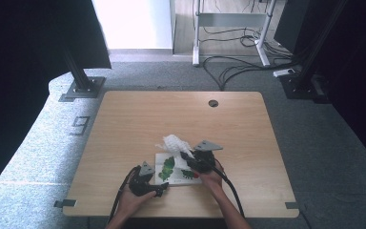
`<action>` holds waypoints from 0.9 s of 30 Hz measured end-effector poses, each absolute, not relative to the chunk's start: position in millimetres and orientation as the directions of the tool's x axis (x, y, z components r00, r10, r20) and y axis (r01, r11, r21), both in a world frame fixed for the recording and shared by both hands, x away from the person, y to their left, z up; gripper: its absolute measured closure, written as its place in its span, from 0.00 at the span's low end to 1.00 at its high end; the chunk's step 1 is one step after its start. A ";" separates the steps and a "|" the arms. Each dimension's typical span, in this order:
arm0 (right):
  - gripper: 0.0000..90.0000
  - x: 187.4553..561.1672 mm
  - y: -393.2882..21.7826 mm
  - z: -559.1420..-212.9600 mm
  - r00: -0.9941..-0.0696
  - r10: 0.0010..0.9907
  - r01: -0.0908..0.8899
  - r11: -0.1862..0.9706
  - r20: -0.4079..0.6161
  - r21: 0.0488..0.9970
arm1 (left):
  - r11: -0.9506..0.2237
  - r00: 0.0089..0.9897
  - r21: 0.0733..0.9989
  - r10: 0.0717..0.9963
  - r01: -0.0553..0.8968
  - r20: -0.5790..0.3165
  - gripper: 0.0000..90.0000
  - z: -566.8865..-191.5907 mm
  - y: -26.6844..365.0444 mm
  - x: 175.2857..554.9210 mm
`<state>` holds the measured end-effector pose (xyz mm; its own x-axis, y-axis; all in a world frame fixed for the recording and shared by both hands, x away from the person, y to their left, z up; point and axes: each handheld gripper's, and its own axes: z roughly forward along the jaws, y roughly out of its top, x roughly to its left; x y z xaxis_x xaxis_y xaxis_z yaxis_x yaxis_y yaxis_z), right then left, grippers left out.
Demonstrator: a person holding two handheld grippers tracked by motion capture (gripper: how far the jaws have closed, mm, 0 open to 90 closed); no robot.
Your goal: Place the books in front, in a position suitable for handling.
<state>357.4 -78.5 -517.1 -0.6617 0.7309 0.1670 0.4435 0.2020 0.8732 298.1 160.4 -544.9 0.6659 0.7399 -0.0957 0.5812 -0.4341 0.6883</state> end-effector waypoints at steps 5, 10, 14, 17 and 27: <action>0.82 364.9 -47.3 -522.4 -0.689 0.709 0.452 0.255 0.153 0.855 | -0.440 0.671 0.689 0.736 0.576 -0.090 0.17 -545.3 159.6 297.8; 0.82 370.0 -14.0 -530.8 -0.707 0.696 0.458 0.314 0.126 0.832 | -0.443 0.673 0.690 0.735 0.573 -0.087 0.17 -545.7 158.9 297.3; 0.81 372.5 -6.3 -533.0 -0.700 0.700 0.470 0.303 0.142 0.829 | -0.442 0.672 0.689 0.735 0.574 -0.088 0.17 -545.6 159.0 297.4; 0.81 373.5 -0.9 -537.3 -0.701 0.702 0.474 0.324 0.128 0.819 | -0.445 0.673 0.689 0.735 0.572 -0.083 0.17 -545.7 158.7 297.1; 0.80 371.4 -18.9 -534.4 -0.675 0.732 0.473 0.337 0.089 0.814 | -0.442 0.670 0.690 0.737 0.574 -0.085 0.16 -545.8 158.2 297.4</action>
<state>371.4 -18.9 -534.4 -0.6752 0.7322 0.0890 0.4732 0.3375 0.8137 297.4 158.2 -545.8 0.6701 0.7373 -0.0854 0.5738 -0.4417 0.6897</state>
